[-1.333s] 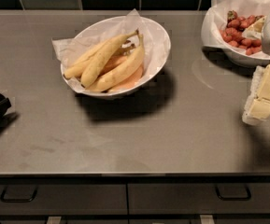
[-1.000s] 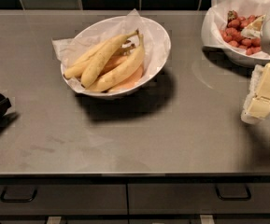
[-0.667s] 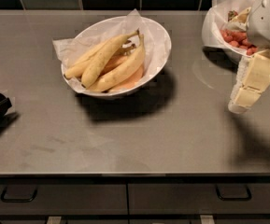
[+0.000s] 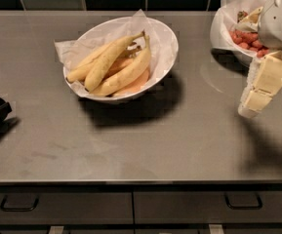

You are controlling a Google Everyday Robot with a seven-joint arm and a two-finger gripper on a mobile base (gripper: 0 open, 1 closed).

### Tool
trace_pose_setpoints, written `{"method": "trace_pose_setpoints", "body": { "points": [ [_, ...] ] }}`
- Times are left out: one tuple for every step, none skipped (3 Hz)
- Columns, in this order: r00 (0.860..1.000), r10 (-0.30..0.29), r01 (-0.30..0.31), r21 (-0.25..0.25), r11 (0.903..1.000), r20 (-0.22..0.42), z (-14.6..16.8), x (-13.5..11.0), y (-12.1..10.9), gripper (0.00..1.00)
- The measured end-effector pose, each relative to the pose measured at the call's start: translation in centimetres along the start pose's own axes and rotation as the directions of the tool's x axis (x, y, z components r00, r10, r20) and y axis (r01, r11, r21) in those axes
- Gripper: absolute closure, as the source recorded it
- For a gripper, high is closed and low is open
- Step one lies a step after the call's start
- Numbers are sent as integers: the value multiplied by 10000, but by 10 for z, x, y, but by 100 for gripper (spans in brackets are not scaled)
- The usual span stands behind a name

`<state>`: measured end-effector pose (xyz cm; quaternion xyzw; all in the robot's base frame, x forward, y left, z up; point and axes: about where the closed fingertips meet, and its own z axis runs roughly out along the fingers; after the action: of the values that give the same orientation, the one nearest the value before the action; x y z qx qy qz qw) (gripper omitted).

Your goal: Pick banana from white bowl

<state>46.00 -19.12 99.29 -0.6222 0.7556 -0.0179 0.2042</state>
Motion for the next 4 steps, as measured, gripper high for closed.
{"method": "trace_pose_setpoints", "body": {
  "points": [
    [9955,-532,544,-136,9984,783,10,-28,-20,0],
    [9685,-1627,1715,-315,9847,1884,19,-85,-42,0],
    [9220,-2749,2906,-180,9567,2725,21,-142,-55,0],
    [9170,-2783,2962,-205,9549,2859,30,-148,-57,0]
  ]
}}
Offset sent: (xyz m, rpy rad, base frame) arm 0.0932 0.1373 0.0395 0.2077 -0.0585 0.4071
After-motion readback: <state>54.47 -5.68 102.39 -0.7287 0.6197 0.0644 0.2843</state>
